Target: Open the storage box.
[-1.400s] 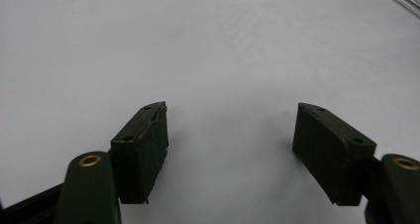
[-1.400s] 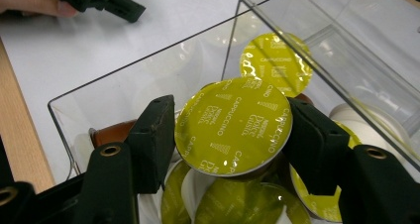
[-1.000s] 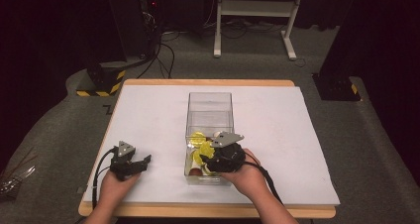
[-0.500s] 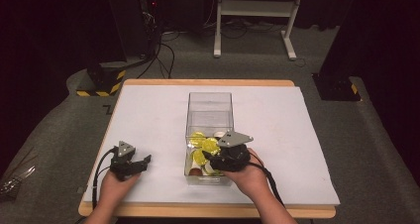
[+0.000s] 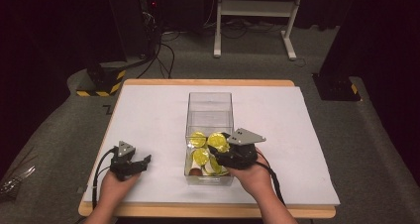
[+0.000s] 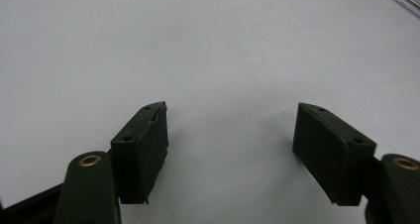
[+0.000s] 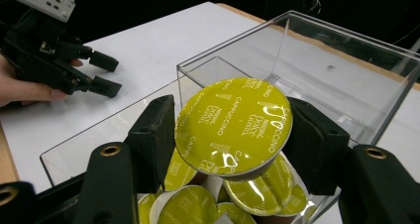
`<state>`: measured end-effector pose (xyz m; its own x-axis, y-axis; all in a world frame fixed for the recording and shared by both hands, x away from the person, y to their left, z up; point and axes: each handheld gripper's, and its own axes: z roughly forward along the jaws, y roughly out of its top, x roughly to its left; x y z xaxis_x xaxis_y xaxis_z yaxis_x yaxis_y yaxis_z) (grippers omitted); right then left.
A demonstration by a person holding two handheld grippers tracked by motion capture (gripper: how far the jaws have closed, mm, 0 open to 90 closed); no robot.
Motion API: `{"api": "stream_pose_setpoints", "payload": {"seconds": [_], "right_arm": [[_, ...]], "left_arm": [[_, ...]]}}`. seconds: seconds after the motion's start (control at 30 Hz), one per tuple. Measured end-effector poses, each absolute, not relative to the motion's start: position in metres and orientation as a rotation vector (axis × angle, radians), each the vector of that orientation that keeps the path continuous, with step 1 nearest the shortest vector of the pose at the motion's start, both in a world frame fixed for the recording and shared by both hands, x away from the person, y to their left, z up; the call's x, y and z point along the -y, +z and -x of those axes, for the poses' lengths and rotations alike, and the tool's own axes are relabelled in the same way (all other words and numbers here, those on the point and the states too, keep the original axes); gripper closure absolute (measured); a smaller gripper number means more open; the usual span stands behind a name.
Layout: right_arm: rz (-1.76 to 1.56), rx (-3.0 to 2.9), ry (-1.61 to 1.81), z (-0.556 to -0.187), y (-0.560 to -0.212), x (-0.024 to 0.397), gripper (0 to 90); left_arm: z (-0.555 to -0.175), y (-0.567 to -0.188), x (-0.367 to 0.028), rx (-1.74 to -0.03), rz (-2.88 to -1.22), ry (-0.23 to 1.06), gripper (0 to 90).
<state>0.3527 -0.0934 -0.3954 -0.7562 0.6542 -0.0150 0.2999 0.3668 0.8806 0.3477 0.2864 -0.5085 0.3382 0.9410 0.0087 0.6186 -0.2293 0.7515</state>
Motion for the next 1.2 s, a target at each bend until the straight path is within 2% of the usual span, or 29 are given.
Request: {"api": "stream_pose_setpoints", "payload": {"seconds": [1.2], "right_arm": [[-0.905, -2.178, 1.391, -0.358, -0.389, 0.118, 40.1]], "left_arm": [[-0.348, -0.508, -0.286, -1.363, -1.947, 0.628, 29.8]]}}
